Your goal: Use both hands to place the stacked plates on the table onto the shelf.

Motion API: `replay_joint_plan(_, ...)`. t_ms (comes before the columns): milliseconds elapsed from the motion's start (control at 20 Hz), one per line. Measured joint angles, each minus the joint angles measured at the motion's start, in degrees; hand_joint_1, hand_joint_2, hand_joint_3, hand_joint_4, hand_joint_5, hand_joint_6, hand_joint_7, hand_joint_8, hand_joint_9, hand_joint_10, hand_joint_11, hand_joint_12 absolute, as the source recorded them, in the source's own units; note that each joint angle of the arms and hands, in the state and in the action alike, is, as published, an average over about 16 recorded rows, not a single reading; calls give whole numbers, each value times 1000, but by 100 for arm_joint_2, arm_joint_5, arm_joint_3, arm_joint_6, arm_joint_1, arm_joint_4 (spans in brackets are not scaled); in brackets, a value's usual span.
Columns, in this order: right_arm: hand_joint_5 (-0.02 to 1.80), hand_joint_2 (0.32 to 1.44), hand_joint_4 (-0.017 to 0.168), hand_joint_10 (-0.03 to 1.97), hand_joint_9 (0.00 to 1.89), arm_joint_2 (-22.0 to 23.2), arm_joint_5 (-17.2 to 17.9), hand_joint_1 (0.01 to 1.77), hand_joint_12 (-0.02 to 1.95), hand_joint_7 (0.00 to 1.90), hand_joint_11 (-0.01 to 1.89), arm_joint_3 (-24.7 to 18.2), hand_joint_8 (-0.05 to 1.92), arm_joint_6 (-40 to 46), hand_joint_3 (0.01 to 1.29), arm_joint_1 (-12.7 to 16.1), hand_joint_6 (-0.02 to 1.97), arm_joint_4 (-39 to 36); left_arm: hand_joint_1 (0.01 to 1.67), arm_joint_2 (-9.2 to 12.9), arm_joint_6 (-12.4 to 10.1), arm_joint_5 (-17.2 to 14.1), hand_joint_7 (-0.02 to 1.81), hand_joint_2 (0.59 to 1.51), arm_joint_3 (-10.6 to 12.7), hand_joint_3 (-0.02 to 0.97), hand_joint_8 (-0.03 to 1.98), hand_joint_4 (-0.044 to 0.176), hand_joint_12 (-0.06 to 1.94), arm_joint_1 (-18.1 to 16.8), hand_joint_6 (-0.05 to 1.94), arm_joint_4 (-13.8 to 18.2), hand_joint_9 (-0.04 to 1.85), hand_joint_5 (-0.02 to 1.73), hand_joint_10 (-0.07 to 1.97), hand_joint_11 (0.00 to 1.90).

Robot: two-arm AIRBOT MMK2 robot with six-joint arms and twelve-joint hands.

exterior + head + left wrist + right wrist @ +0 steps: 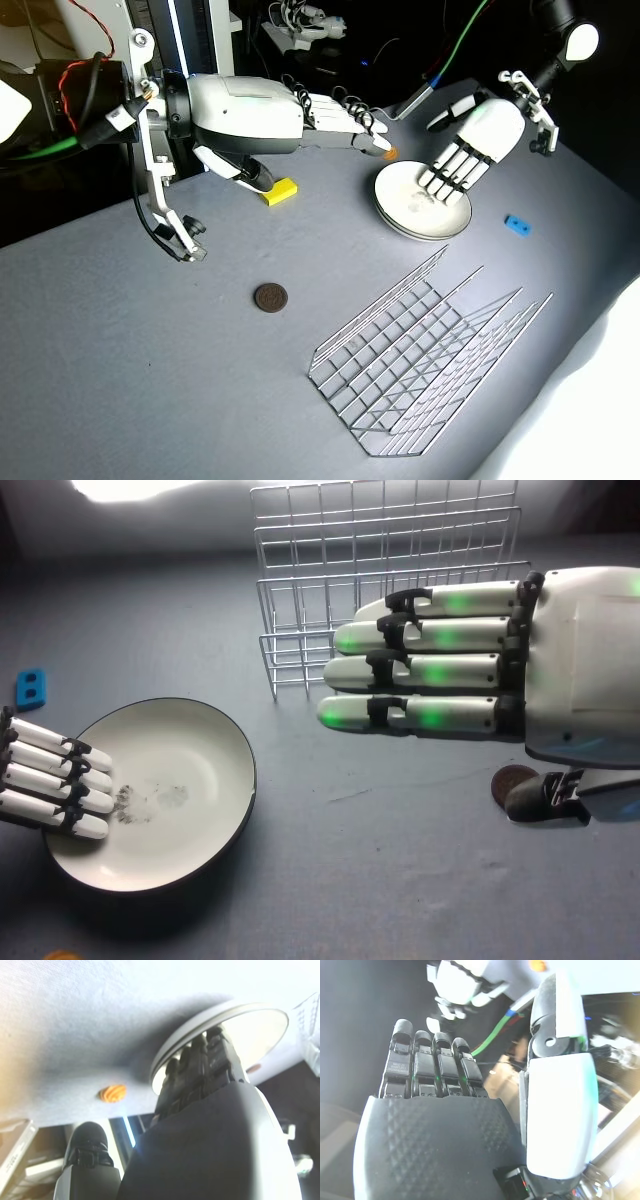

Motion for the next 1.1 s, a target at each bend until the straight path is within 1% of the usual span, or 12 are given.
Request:
replay_joint_plan(250,20,886,4,2,13,-104,-51,1103,305,21,15,0,13,-62,16,-33,35,-176,14,-53,0,7,-12,1135,42,29,-6,-3,-4,59,-8,-44,6,7,6,16)
replay_joint_plan(450,21,870,4,2,13,-234,-135,1120,316,21,15,3,13,-151,16,-54,35,-199,14,-77,-21,46,-12,1135,-51,30,-8,-4,-4,14,-9,-29,5,5,7,16)
replay_joint_plan(700,21,863,4,1,12,-524,-381,1123,322,21,15,71,13,-336,16,-61,35,-84,15,-98,-120,184,-12,1135,-297,30,-10,-4,-2,-179,-7,58,8,3,10,16)
replay_joint_plan(1100,21,869,4,2,12,-1196,-895,1103,351,20,15,390,12,-934,16,-28,35,505,20,-122,-361,501,-13,1137,-771,24,-14,-3,0,-594,5,234,15,5,14,16)
